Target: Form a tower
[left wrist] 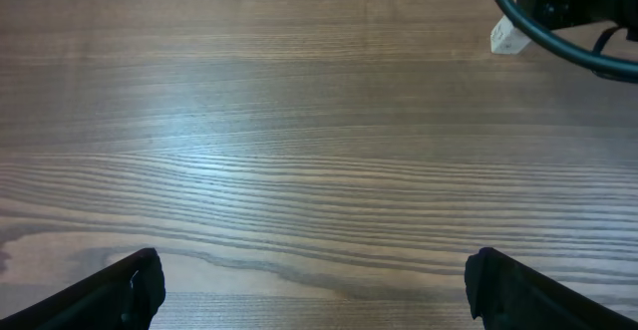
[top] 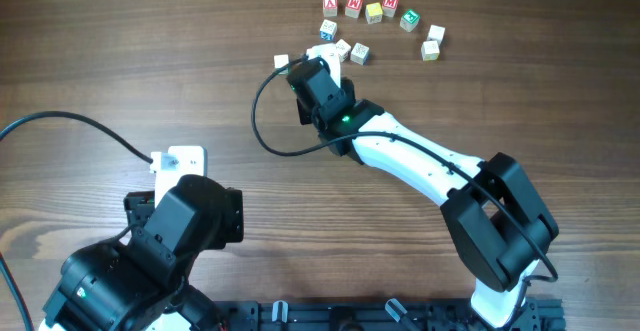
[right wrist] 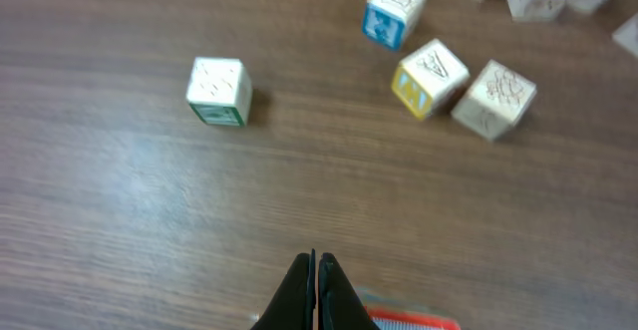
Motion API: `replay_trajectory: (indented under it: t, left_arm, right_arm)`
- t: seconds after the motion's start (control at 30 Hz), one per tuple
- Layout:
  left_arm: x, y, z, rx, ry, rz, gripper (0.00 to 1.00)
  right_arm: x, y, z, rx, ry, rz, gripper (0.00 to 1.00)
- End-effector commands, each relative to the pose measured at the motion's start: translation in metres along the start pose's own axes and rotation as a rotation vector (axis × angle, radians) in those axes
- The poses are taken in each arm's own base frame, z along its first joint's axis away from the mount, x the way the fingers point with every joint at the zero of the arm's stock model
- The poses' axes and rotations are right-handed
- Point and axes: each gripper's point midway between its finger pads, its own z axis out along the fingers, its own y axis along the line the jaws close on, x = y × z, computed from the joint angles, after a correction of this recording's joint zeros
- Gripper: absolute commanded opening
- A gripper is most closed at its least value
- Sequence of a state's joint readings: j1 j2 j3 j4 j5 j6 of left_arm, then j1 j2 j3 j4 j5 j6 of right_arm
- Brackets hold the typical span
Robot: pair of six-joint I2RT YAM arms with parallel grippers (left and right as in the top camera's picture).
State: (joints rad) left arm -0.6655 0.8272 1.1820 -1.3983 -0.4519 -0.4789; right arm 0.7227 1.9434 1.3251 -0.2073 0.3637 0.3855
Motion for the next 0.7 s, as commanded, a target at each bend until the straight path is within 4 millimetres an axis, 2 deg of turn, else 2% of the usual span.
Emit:
replay_trajectory:
  t: [0.0, 0.13, 0.2, 0.27, 0.37, 0.47, 0.67]
  left_arm:
    - [-0.001, 0.001, -0.001, 0.000, -0.005, 0.004, 1.00]
    - [-0.001, 0.001, -0.001, 0.000, -0.005, 0.004, 1.00]
    - [-0.001, 0.001, -0.001, 0.000, -0.005, 0.004, 1.00]
    - [-0.001, 0.001, -0.001, -0.001, -0.005, 0.004, 1.00]
    - [-0.001, 0.001, -0.001, -0.001, -0.005, 0.004, 1.00]
    - [-0.001, 0.001, -0.001, 0.000, -0.005, 0.004, 1.00]
    - [-0.001, 0.001, -0.001, 0.000, -0.005, 0.004, 1.00]
  right_arm:
    - [-0.012, 0.009, -0.001, -0.038, -0.033, -0.040, 0.04]
    - [-0.034, 0.010, -0.022, -0.044, -0.091, -0.014, 0.04]
    - [-0.048, 0.003, -0.040, -0.024, -0.128, 0.039, 0.04]
    - [-0.052, -0.006, -0.051, 0.007, -0.133, 0.095, 0.04]
    - [-0.044, -0.027, -0.063, 0.091, -0.103, 0.187, 0.04]
    - [-0.028, -0.042, -0.065, 0.164, -0.058, 0.262, 0.04]
    - [0.005, -0.068, -0.053, 0.233, 0.040, 0.381, 0.04]
